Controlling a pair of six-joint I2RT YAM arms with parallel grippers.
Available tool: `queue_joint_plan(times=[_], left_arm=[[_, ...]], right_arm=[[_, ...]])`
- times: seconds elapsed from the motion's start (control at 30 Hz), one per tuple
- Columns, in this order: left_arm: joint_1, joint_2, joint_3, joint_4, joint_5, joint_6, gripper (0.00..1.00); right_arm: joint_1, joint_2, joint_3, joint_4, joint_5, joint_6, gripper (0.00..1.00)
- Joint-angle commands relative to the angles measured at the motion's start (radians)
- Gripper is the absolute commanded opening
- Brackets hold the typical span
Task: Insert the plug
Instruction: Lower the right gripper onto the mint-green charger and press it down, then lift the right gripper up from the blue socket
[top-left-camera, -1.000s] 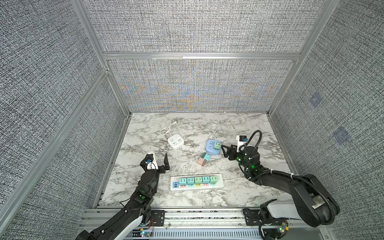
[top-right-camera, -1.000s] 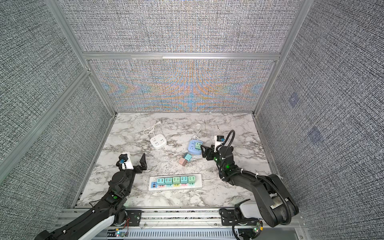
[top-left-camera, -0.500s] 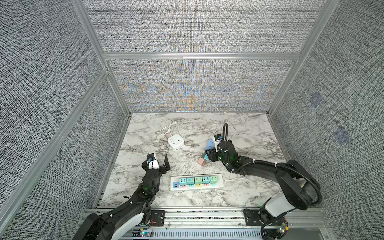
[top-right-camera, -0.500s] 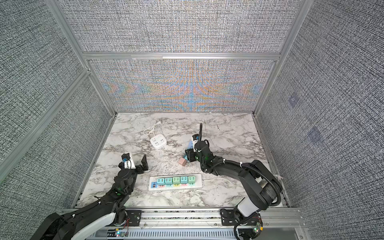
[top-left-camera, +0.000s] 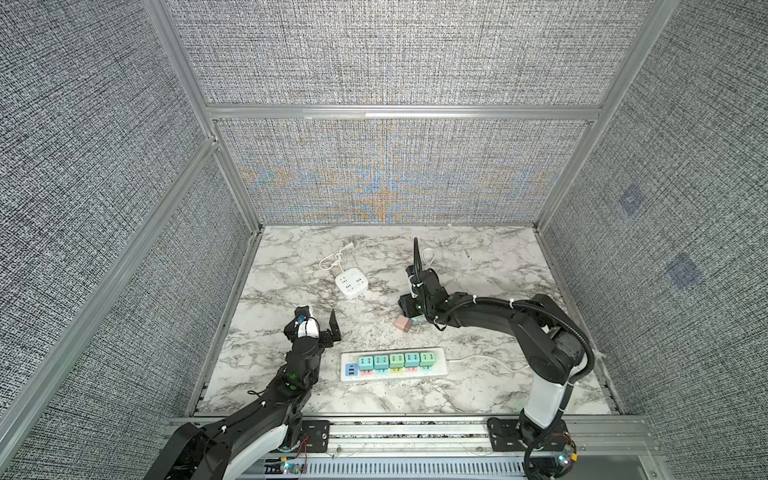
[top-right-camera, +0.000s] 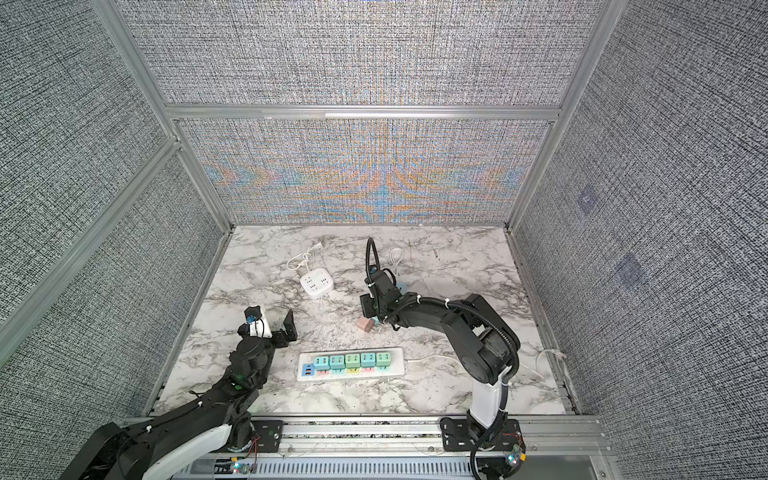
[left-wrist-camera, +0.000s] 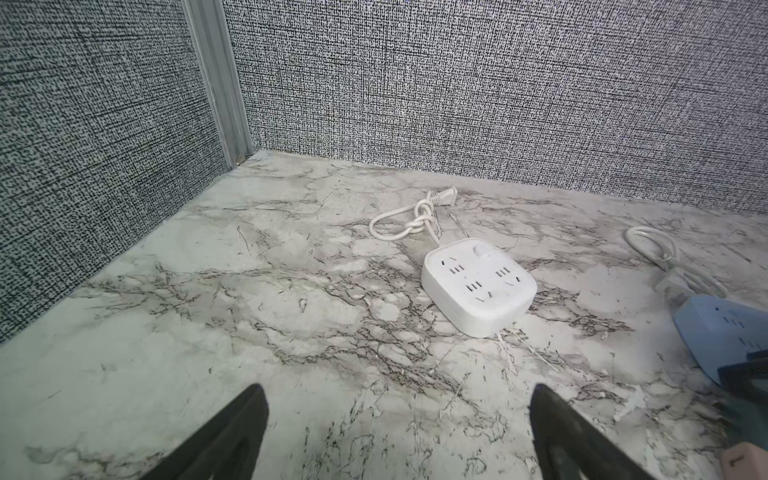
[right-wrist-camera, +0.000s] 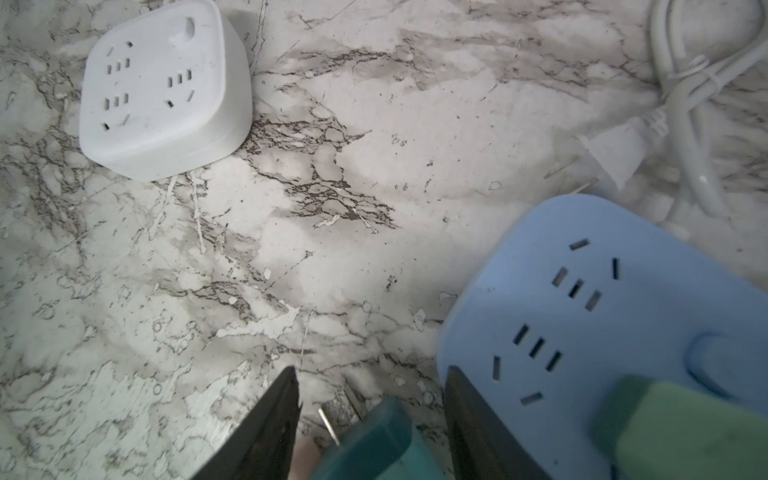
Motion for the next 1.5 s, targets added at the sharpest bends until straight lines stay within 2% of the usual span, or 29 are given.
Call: queue_joint_plan(times=[0.0,0.5,0.67,0.97,1.3,1.47], left_arm=[[0.001,0.005,0.011,0.009,0.018,-0.006,0.99],[0.001,0.024,0.030,-0.013,0.029,-0.007,0.99],[0.000,0.024,0.036,-0.026,0.032,-0.007,0.99],[0.001,0.022,0.041,-0.042,0.036,-0.008,0.99],[0.001,0.020,0.040,-0.045,0.039,-0.009,0.99],[0.002,0.016,0.041,-0.048,0.038,-0.008,0.99]], right_arm=[[0.002,-0.017,-0.039,-0.090,0.051,0.023,0.58],[0.002,-0.147,-0.213,-0.118,0.173,0.066,0.58],[-0.001,-0.196,-0.264,-0.117,0.205,0.087,0.61],[-0.060,-0.325,-0.373,-0.096,0.209,0.115,0.72],[-0.104,-0.496,-0.461,-0.051,0.177,0.135,0.73],[-0.102,-0.507,-0.462,-0.009,0.147,0.138,0.77]])
